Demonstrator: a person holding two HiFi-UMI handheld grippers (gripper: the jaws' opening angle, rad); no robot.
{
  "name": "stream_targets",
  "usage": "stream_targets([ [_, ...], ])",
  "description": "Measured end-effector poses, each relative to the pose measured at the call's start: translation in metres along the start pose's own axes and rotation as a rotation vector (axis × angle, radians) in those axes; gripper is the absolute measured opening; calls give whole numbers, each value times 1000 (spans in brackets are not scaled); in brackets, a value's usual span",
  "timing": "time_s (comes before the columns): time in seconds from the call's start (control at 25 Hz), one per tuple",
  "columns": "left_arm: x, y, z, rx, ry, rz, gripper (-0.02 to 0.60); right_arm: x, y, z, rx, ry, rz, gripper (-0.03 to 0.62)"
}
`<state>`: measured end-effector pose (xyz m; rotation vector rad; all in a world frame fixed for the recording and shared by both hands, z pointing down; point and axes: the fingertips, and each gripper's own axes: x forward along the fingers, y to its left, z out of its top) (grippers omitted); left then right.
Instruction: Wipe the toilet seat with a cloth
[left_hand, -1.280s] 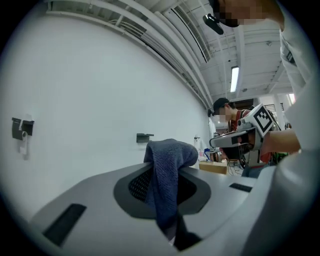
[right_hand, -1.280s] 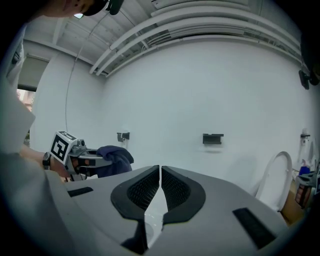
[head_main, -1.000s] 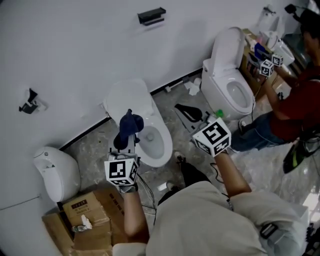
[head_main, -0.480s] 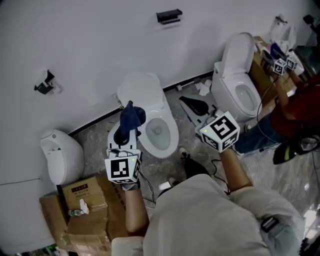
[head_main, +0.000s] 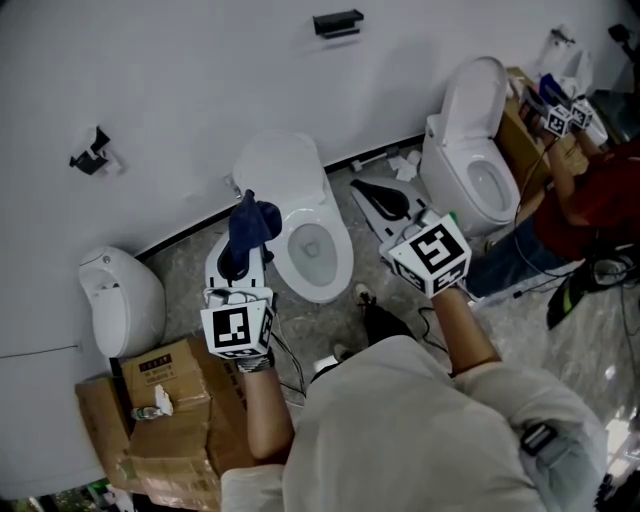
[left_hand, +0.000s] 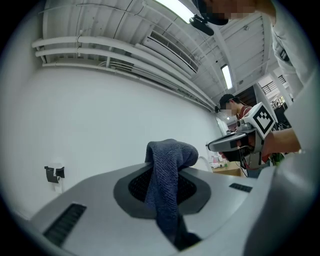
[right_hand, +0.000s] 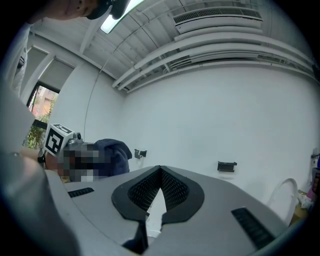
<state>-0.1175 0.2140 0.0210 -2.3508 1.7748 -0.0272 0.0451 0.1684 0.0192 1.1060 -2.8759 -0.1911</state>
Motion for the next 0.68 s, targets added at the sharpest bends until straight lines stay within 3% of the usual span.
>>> stream_targets([
  [0.68, 1, -6, 4, 4, -19, -15, 40, -9, 4, -8, -3, 23, -5, 26],
])
